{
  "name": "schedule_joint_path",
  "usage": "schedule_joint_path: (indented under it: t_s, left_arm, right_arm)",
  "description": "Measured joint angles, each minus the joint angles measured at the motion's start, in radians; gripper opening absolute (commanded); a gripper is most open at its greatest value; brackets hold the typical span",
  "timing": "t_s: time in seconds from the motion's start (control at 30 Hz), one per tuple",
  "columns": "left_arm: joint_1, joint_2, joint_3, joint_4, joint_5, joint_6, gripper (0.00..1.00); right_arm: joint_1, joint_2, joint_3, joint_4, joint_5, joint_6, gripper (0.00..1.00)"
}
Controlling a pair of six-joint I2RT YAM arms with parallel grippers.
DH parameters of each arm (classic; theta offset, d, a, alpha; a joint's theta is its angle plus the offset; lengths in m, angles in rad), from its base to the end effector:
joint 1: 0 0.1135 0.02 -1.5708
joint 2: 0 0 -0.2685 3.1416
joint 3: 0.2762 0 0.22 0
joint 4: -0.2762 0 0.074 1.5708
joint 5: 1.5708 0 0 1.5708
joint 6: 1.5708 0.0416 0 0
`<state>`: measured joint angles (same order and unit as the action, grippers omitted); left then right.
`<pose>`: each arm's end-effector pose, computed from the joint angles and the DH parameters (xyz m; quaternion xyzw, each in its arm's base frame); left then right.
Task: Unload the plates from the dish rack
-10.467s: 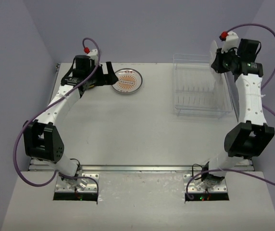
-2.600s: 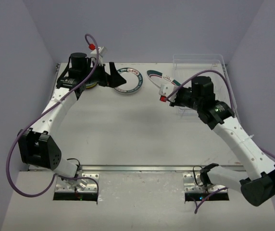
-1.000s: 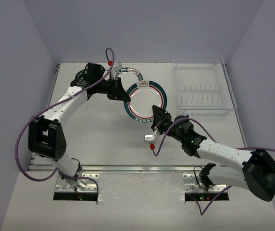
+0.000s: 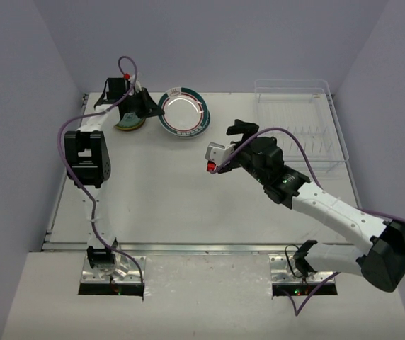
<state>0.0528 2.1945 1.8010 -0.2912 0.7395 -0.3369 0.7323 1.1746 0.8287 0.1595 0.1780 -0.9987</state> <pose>0.4772 -0.0029 0.2395 -0.0111 0.8564 -0.3798 0.3495 0.1899 0.1609 0.3246 -0.5471 0.5403 -0.1522 0.6210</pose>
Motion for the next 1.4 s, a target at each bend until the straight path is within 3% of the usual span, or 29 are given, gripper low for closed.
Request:
schedule_joint_path:
  t_s: [0.57,0.8,1.07,1.4]
  left_arm:
    - [-0.012,0.136,0.076,0.047,-0.097,-0.076,0.02]
    - [-0.021,0.151,0.09,0.036,-0.114,-0.079,0.19]
    - [-0.026,0.163,0.137,0.035,-0.135,-0.059,0.5]
    - [-0.113,0.144,0.137,-0.07,-0.242,0.067,0.61]
  right_arm:
    - [-0.023,0.044,0.059,-0.142,0.005,0.153,0.99]
    - [-0.024,0.064,0.099,-0.164,0.005,0.182,0.99]
    - [-0.031,0.065,0.117,-0.183,0.012,0.208,0.99]
    - [-0.101,0.109,0.26,-0.277,0.013,0.373,0.99]
